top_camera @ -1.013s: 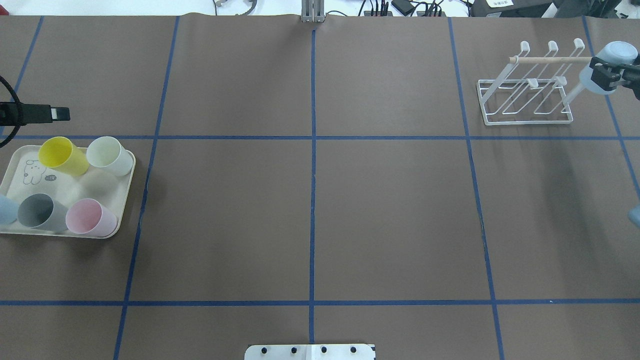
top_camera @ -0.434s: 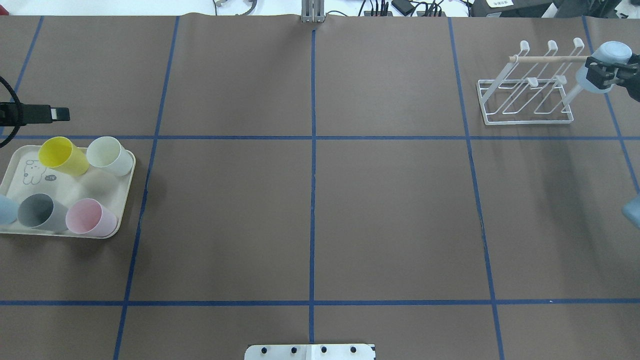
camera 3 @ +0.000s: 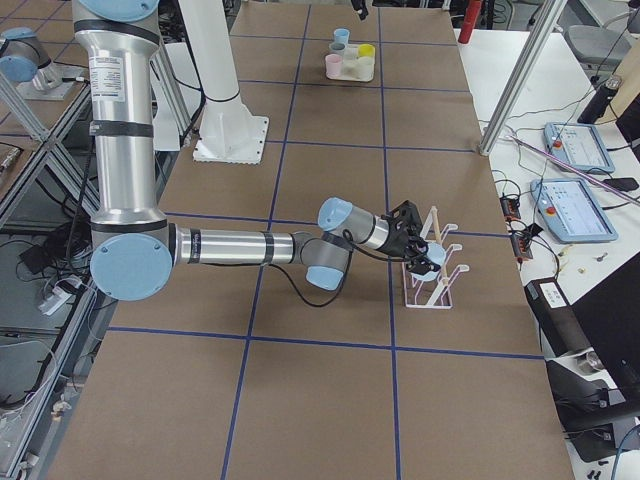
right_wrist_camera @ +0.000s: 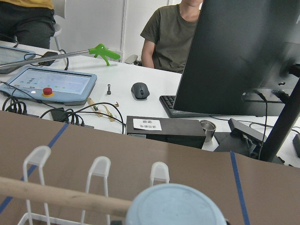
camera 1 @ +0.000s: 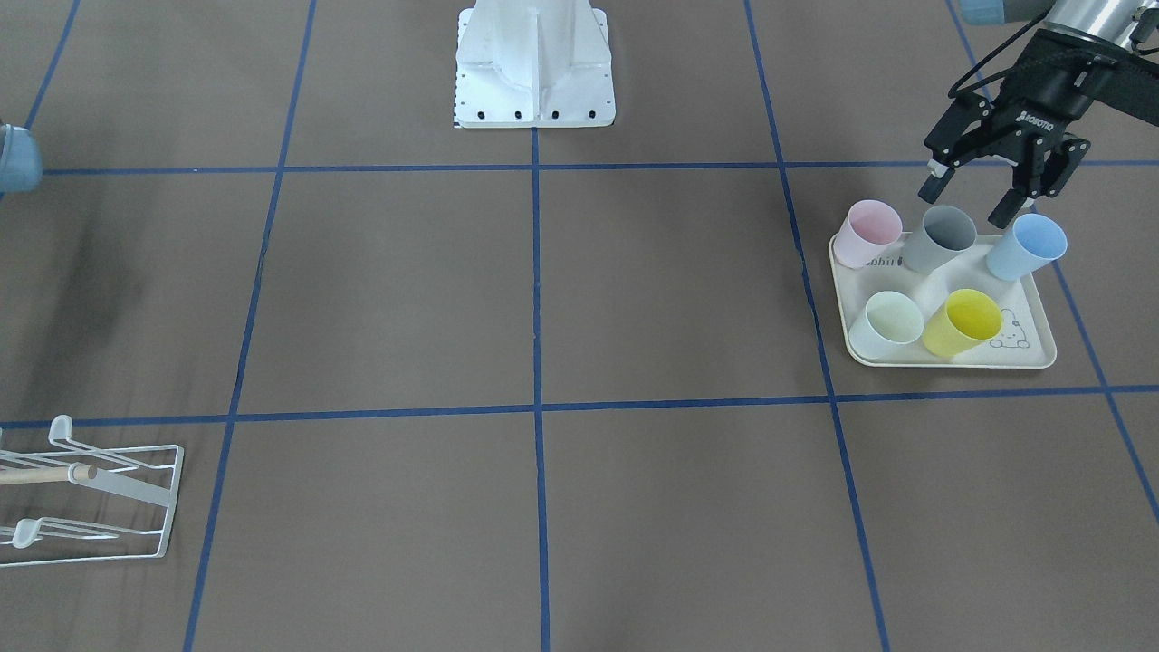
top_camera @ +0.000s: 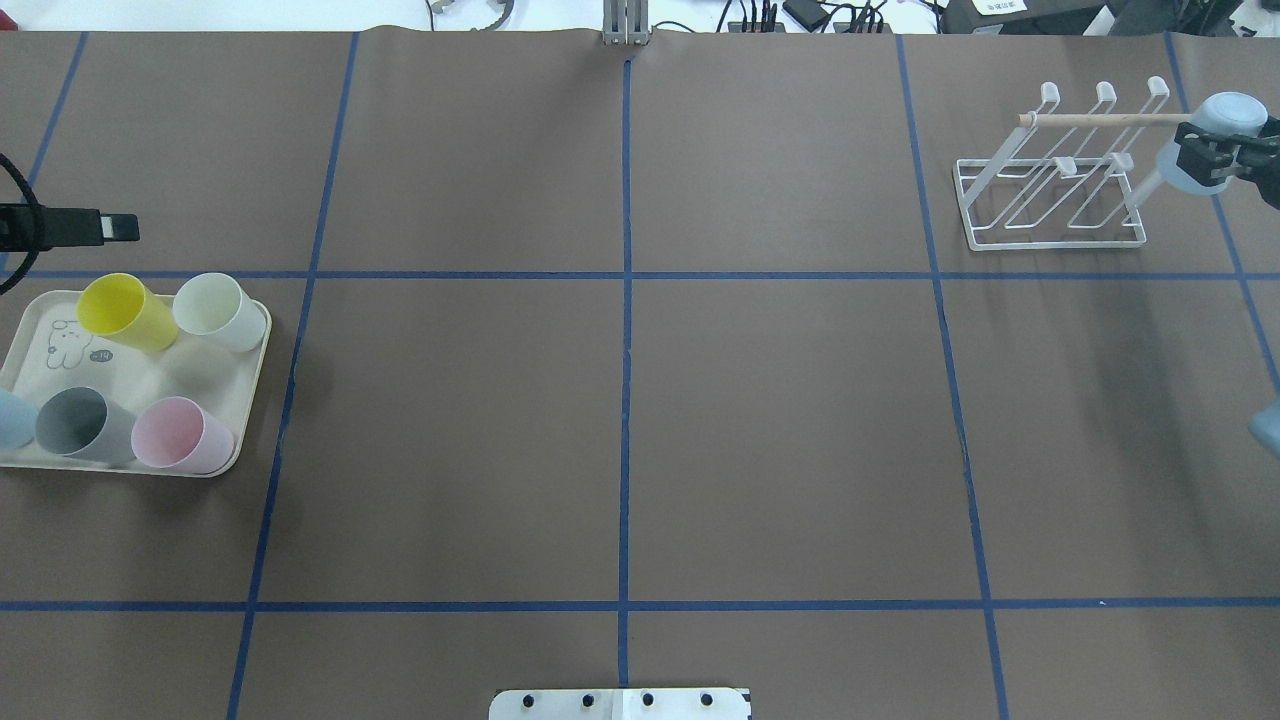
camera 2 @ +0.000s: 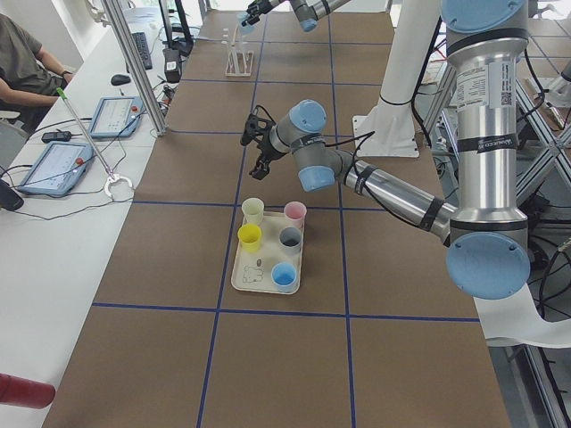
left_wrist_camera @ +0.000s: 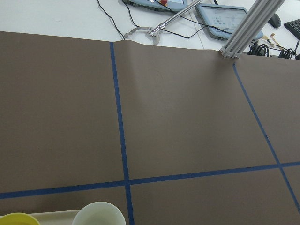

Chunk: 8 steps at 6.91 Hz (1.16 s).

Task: Transfer IKEA cup to right arm and place on rack

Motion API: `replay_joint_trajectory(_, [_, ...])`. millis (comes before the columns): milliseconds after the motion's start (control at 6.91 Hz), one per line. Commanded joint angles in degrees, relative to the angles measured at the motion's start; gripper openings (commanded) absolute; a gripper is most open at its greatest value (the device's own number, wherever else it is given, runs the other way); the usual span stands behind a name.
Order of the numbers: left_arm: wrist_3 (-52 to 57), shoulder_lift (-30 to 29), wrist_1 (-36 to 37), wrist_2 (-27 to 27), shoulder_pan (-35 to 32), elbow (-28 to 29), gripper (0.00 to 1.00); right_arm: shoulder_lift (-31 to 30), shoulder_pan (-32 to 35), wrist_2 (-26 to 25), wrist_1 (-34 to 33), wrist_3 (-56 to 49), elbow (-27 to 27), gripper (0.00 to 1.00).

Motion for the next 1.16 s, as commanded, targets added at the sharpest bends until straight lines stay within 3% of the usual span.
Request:
replay_joint_trajectory(0, [0.00,0.09,-0.02,-0.01,-0.01,-0.05,1.00,-0.29,0.09,-0.01,0.10,0.15,-0.11,1.00])
replay_joint_trajectory(434, [0.35,0.00,0.07,-0.01,-0.01,0.13,1.00,-0.20,0.09,0.60,0.10,0.50,1.38,1.00])
replay_joint_trajectory(579, [1.66,-0.09,1.72,-0.62,-0.01,0.65,0.99,-0.46,0.35,3.38,-0.68,0.59,4.52,1.00])
replay_joint_trajectory(724, [10.54,-0.44,8.78,-2.54,-0.10,0.48,0.99,-0.90,2.18,7.85,-2.25,0.67,7.16,1.00])
replay_joint_trajectory(1013, [23.24,-0.35,17.44,-2.82,-0.54,2.40,1.00,-1.69,3.25,10.71,-13.28,0.85,18.02,1.00])
